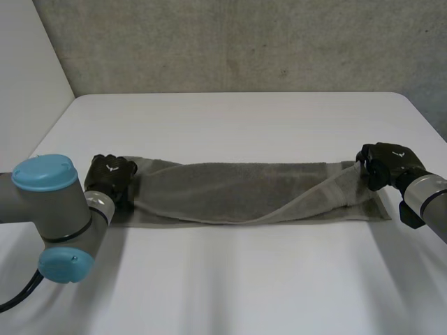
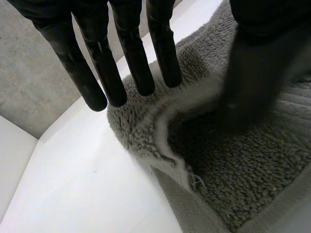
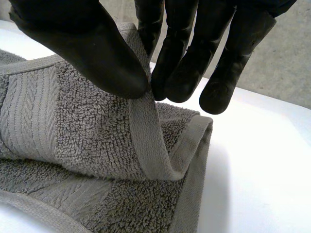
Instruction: Fold the towel.
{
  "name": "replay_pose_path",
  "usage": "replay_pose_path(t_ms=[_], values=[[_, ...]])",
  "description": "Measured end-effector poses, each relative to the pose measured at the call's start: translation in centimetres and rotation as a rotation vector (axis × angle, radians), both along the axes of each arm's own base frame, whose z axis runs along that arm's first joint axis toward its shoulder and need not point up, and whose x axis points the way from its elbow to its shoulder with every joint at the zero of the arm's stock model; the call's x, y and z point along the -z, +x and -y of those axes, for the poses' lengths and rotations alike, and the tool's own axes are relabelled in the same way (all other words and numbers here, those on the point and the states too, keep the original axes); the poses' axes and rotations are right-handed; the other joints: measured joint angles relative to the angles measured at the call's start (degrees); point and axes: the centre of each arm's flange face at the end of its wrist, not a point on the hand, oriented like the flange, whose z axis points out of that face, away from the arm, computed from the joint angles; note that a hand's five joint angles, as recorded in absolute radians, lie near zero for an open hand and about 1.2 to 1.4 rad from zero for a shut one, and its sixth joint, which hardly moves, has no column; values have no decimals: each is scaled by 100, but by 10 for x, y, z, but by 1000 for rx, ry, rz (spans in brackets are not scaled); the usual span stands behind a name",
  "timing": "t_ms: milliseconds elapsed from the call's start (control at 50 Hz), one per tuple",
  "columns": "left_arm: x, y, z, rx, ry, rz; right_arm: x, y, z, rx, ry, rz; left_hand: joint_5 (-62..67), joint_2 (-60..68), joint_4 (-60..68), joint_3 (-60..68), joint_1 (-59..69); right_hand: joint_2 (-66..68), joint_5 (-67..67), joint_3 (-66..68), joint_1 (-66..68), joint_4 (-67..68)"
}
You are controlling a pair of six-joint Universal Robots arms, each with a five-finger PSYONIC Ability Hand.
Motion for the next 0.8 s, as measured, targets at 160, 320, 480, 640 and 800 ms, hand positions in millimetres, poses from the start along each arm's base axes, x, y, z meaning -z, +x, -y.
replay_pose_path(t_ms=[160,320,480,640,800], values=[[-11,6,5,-22,-33,-7,-3,-3,2,10,-9,0,3042,3229,3193,3354,2835,0,0,0,0,0],[-61,11,1,-41,-144,-58,-47,-3,-2,12,-120,3,3043,3229,3193,3379,2835,0,0,0,0,0],[-153,14,-24,-44,-335,-211,-146,-3,-29,-1,-314,7,3043,3230,3193,3388,2835,0,0,0,0,0],[-224,21,-59,-21,-401,-333,-223,-2,-61,-28,-378,-92,3073,3230,3193,3391,2835,0,0,0,7,0],[-212,18,-55,-20,-197,-269,-195,13,-53,-150,-224,-388,3090,3230,3193,3394,2835,0,0,0,7,0]])
